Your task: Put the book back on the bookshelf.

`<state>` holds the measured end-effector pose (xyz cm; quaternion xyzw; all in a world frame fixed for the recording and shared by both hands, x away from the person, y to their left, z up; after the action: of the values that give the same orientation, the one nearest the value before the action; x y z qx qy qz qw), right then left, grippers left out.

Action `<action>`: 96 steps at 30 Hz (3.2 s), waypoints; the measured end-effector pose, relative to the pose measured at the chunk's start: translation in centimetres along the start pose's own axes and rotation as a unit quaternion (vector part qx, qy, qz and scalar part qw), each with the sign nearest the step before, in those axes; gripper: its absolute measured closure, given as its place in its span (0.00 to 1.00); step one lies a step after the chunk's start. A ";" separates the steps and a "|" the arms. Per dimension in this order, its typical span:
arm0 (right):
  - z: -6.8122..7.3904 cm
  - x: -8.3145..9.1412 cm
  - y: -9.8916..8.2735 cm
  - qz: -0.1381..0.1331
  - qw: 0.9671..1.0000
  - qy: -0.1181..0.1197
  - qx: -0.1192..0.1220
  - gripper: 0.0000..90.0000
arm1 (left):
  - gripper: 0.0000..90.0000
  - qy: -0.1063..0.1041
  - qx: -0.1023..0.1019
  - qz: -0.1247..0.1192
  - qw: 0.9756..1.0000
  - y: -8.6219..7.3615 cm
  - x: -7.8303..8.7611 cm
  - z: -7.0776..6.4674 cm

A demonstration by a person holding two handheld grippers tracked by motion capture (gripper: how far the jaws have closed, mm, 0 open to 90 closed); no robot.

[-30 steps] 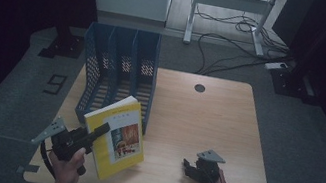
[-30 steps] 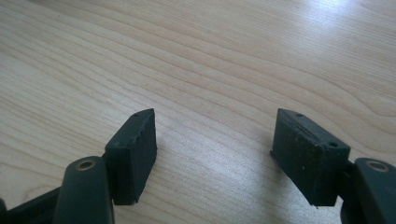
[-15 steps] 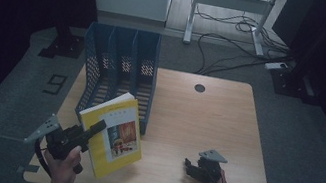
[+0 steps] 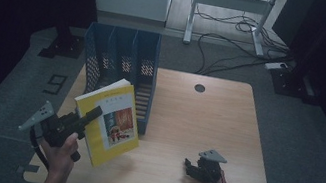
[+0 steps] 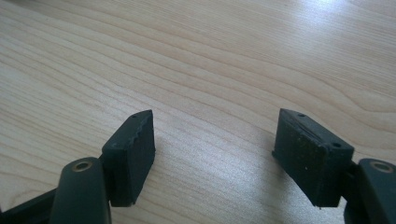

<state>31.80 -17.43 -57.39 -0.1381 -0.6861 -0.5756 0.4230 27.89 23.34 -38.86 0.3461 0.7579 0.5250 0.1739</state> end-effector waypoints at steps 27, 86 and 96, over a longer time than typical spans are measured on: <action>0.0 0.0 0.0 0.001 1.000 -0.003 0.000 0.30 | 0.83 0.017 -0.010 -0.011 1.000 2.5 -0.8 0.2; 0.0 0.0 0.0 0.002 1.000 -0.007 -0.002 0.29 | 0.84 0.078 -0.018 -0.008 0.997 6.8 -7.8 2.0; 0.0 0.0 0.0 0.002 1.000 -0.007 -0.001 0.29 | 0.83 0.088 -0.012 -0.005 0.996 6.9 -9.4 2.7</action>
<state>31.83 -17.44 -57.42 -0.1441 -0.6878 -0.5747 0.4194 38.54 19.91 -34.50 0.2932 0.7657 0.5612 0.1134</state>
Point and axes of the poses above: each handheld gripper's, and its own axes: x roughly backward along the jaws, y roughly out of its top, z roughly to its left, the point moved 3 cm from there along -x, roughly forward along the jaws, and after that the axes turned 7 degrees about z, right-handed, at the moved point
